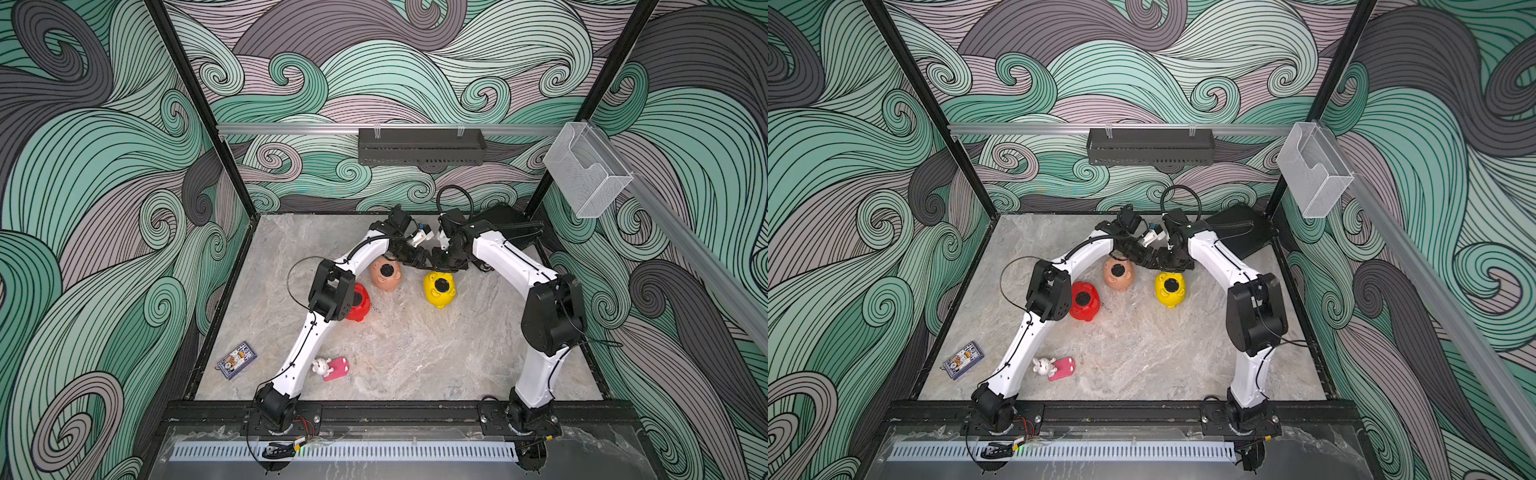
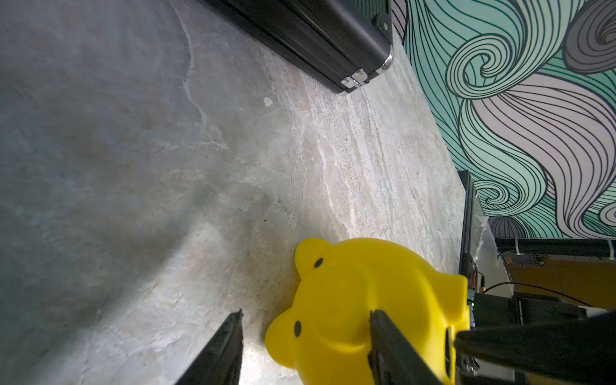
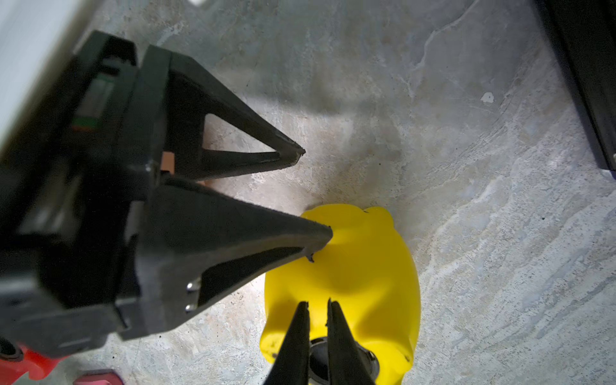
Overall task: Close piggy banks
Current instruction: Screw the knob on the piggy bank.
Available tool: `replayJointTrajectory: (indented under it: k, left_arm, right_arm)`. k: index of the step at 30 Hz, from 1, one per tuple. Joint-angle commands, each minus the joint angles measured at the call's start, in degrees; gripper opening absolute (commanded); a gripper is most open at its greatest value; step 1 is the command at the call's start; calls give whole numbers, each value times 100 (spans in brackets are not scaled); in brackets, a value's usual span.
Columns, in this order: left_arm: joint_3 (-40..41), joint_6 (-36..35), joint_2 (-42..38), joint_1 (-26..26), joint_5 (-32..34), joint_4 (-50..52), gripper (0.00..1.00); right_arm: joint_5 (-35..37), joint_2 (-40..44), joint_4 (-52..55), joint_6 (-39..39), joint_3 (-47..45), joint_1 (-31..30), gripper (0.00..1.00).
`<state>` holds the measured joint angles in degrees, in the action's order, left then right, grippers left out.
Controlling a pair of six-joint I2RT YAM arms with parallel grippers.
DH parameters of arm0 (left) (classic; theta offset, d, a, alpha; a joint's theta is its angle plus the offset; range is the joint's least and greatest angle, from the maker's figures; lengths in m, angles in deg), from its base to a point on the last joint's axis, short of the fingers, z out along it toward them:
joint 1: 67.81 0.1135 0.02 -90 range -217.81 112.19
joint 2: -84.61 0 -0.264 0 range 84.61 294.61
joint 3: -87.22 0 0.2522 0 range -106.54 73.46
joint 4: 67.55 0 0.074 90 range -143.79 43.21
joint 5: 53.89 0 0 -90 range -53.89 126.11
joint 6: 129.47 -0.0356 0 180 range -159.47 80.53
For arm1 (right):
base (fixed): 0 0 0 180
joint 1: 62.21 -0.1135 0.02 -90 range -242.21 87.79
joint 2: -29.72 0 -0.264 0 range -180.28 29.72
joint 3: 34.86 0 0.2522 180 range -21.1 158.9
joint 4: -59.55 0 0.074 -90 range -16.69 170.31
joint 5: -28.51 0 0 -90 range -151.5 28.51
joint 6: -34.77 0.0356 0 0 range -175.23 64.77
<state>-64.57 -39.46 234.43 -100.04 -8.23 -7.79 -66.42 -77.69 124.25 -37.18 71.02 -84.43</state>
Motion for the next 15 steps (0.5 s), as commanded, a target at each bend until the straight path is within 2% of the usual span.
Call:
replayJointTrajectory:
  k: [1,10,15]
  left_arm:
    - [-144,-99,202,-47,127,355,59]
    - [-171,-74,212,-47,121,322,59]
    - [-180,-71,206,-47,127,322,59]
  right_arm:
    - [79,385,-94,-142,-91,16,20]
    - [0,1096,-893,-374,-985,34,27]
    - [-162,1938,-2121,-793,-2017,46,33]
